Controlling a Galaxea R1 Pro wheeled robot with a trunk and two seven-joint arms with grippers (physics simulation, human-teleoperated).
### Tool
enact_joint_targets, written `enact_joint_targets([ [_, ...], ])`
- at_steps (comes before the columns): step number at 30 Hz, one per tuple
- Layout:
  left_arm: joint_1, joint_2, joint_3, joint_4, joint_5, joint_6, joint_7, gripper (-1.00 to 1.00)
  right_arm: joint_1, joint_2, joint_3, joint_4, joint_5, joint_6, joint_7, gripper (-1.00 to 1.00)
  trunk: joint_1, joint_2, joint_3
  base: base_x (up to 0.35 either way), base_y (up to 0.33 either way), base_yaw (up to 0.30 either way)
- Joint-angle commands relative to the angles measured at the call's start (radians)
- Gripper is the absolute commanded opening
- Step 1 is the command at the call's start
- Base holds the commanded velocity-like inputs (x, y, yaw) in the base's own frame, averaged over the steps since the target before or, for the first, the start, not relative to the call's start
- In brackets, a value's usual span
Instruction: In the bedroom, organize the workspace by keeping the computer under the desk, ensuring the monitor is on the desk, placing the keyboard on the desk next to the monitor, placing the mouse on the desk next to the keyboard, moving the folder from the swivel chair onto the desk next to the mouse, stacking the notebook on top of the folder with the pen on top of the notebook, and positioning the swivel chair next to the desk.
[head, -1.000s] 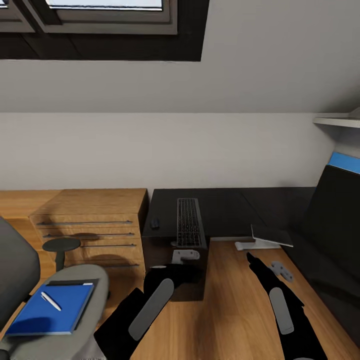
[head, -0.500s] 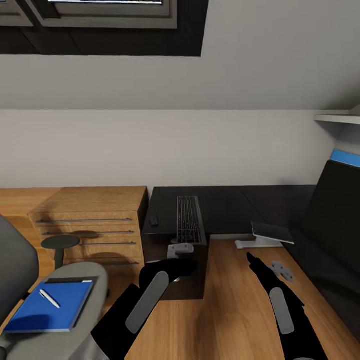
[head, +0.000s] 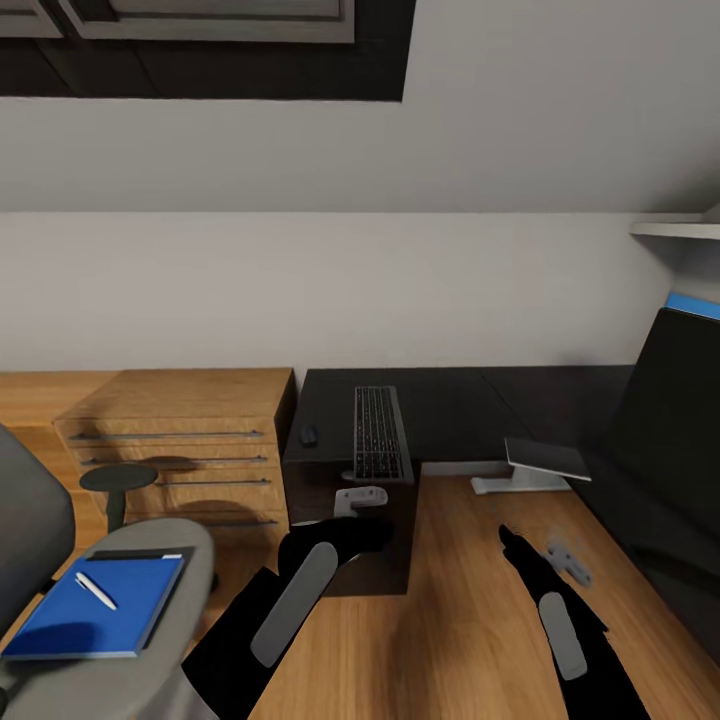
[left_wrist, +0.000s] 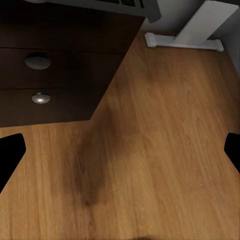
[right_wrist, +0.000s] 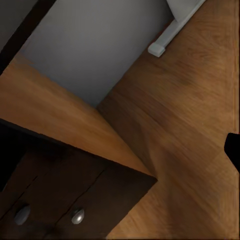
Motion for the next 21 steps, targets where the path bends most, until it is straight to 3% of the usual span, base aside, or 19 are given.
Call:
enact_joint_targets([
  [1, -0.001, 0.0, -0.001, -0.001, 0.01, 0.0, 0.011, 1.0, -0.001, -0.006, -0.001, 0.02, -0.01, -0.011, -0.005, 1.0, 0.004, -0.008, -0.004, 0.0, 0.0, 0.0],
  [5, -0.001, -0.001, -0.002, -0.001, 0.011, 0.0, 0.011, 1.0, -0.01, -0.045, -0.003, 0.134, -0.025, -0.07, -0.001, 1.0, 0.019, -0.036, -0.017, 0.0, 0.0, 0.0],
  [9, -0.001, -0.001, -0.002, -0.003, 0.011, 0.0, 0.011, 1.0, -0.022, -0.07, -0.004, 0.161, -0.069, -0.078, 0.003, 1.0, 0.035, -0.064, -0.029, 0.0, 0.0, 0.0],
  [14, -0.001, -0.001, -0.002, -0.004, 0.012, 0.0, 0.01, 1.0, -0.052, -0.118, -0.004, 0.177, -0.216, -0.077, 0.005, 1.0, 0.054, -0.099, -0.045, 0.0, 0.0, 0.0],
  [15, -0.001, -0.001, -0.002, -0.004, 0.012, 0.0, 0.01, 1.0, -0.062, -0.133, -0.004, 0.181, -0.272, -0.071, 0.005, 1.0, 0.058, -0.106, -0.048, 0.0, 0.0, 0.0],
  [17, -0.001, -0.001, -0.002, -0.004, 0.012, 0.0, 0.01, 1.0, -0.071, -0.146, -0.003, 0.184, -0.323, -0.061, 0.006, 1.0, 0.065, -0.12, -0.054, 0.0, 0.0, 0.0],
  [18, -0.001, -0.001, -0.003, -0.004, 0.012, 0.0, 0.01, 1.0, -0.077, -0.155, -0.003, 0.185, -0.367, -0.05, 0.006, 1.0, 0.069, -0.127, -0.058, 0.0, 0.0, 0.0],
  [21, -0.001, -0.001, -0.003, -0.004, 0.013, 0.0, 0.01, 1.0, -0.083, -0.165, -0.003, 0.184, -0.431, -0.034, 0.01, 1.0, 0.081, -0.148, -0.067, 0.0, 0.0, 0.0],
])
